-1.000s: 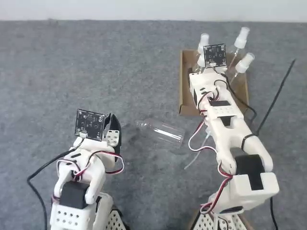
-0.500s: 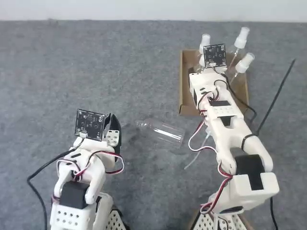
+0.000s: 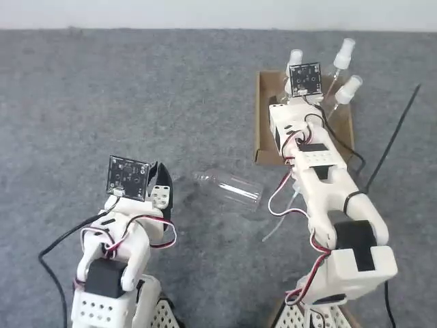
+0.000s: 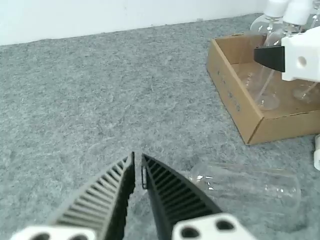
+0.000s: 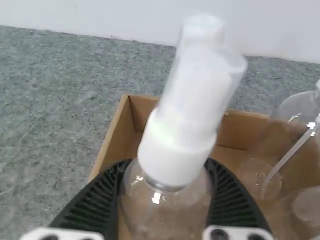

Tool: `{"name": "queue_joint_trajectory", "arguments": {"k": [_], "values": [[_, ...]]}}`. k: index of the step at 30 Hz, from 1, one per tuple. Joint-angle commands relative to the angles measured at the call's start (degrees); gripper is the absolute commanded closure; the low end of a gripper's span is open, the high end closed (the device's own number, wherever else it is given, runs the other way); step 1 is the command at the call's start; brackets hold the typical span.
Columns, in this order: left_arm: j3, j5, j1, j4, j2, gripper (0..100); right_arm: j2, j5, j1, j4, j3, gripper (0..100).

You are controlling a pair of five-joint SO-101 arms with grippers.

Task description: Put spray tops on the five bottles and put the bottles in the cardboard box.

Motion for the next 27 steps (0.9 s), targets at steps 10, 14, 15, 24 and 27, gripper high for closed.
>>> {"name": "queue_joint_trajectory", "arguments": {"k": [10,14,15,24,27], "values": [[-0.66,-0.35,-0.44,-1.93,-0.53,99,-1.36,-0.09,-0.48,2.15,-0.62,86.3],[-0.66,-0.35,-0.44,-1.93,-0.53,99,-1.36,-0.09,-0.48,2.33,-0.62,84.7],[-0.66,-0.35,-0.44,-1.93,-0.53,99,-1.36,-0.09,-0.48,2.42,-0.62,82.7],[-0.66,-0.44,-0.44,-1.93,-0.53,99,-1.36,3.6,-1.36,2.59,-0.53,73.2],[-0.66,-0.44,-0.44,-1.93,-0.53,99,-1.27,3.69,-1.98,2.59,-0.53,73.1]]}}
